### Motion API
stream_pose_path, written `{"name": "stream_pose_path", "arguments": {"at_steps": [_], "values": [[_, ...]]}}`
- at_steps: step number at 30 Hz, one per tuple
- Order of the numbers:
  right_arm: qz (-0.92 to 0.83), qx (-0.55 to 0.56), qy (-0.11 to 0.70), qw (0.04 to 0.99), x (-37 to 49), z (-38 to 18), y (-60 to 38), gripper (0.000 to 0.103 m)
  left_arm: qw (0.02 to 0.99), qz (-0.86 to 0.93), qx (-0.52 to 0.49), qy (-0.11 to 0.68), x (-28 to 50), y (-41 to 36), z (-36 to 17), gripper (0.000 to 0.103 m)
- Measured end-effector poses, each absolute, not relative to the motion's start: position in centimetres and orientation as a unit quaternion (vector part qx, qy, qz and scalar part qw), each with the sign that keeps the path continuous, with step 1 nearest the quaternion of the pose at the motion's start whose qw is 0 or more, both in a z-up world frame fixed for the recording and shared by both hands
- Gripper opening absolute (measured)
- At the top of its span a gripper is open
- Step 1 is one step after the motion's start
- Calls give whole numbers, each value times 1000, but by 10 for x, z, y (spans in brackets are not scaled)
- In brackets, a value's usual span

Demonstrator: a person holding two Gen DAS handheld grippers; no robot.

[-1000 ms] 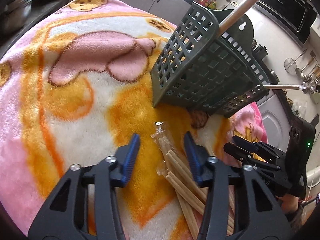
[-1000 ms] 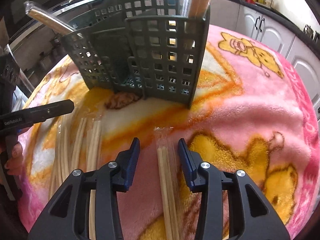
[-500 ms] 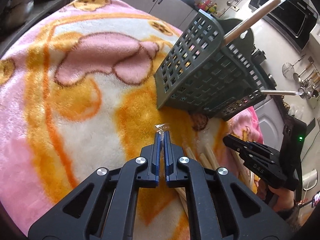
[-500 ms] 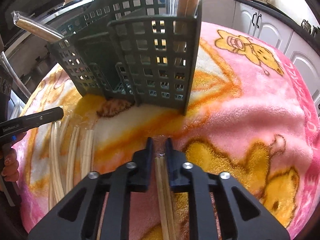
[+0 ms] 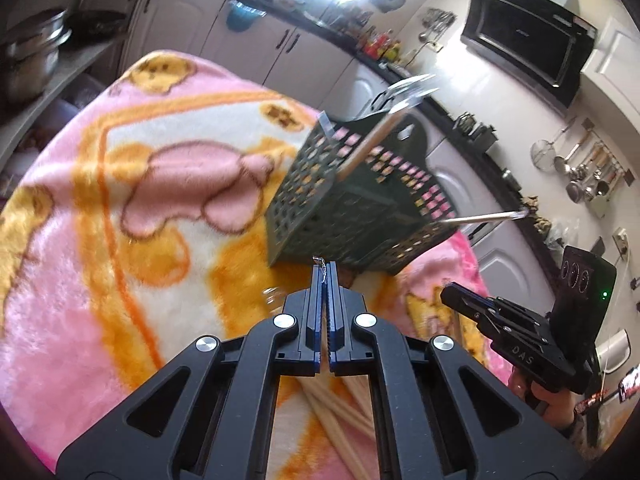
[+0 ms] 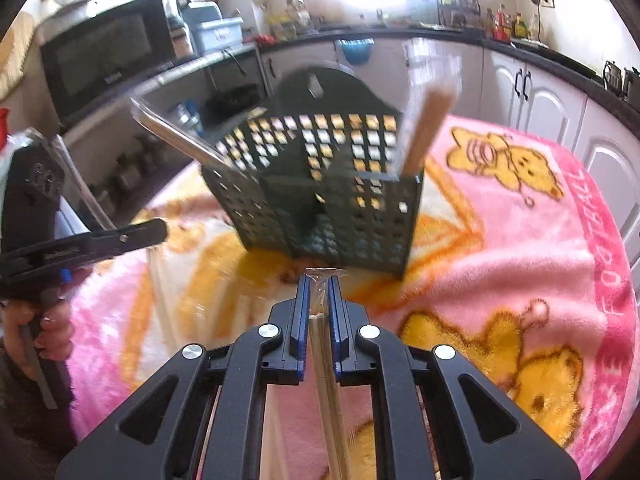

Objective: Organize utensils
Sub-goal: 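Raise the left tool's chopsticks upright while the right tool lifts its pair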

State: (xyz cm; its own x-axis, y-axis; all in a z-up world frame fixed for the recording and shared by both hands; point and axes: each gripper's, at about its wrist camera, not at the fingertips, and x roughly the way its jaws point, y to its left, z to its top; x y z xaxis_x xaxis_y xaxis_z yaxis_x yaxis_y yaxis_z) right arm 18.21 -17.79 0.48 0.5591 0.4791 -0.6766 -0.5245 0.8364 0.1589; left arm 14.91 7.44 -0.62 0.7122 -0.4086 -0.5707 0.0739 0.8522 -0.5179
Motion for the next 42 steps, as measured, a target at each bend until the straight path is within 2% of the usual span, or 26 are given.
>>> {"name": "stream_pose_path", "arguments": {"at_steps": [18,33,42], "values": [[328,20,234,915,140,105,-190,7,917,-230,-188,267,153,23,90,0],[319,49,137,937,154,172,-203,7,934,-249,-173,190,171,16,163,0],[316,60,78,944,169,218,-204,7,938,-250,-171,169,200,1,192,0]]}}
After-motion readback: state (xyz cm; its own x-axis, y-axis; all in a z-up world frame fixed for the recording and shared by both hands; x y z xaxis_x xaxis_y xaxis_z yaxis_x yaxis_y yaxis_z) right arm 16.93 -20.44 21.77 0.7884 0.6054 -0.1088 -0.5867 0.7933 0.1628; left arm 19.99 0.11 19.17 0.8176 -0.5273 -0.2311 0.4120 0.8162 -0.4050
